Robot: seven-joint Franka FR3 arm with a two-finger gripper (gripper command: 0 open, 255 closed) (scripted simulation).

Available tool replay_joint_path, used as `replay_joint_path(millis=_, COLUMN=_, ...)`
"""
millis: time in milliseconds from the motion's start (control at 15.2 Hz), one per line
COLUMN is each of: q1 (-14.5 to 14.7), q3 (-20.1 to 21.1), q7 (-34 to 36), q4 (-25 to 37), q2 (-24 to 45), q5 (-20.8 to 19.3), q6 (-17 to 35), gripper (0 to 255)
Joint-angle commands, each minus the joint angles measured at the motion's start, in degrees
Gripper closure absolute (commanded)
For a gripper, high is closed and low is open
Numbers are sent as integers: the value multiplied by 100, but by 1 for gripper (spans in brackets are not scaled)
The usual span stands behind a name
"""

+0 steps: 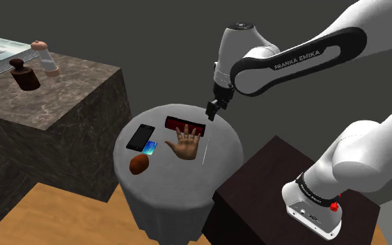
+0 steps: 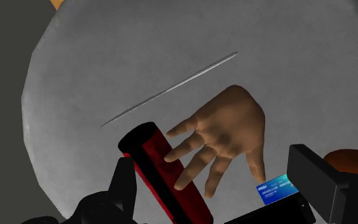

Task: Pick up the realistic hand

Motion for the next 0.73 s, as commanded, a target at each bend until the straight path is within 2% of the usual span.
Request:
replay_joint_path(millis=0, q1=10, q3=81, q7=94, q4=105, q2=422, q5=-85, q6=363, gripper=0)
replay_joint_path(millis=264, q1=39, q3=227, q7=379, q4=388, q2=1317, q5=-387, q6=1023, gripper=0)
replay_joint_path(millis=660, q1=222, q3=247, q7=945, q4=1056, q2=2693, q5=-1087, q6=1772, gripper=0)
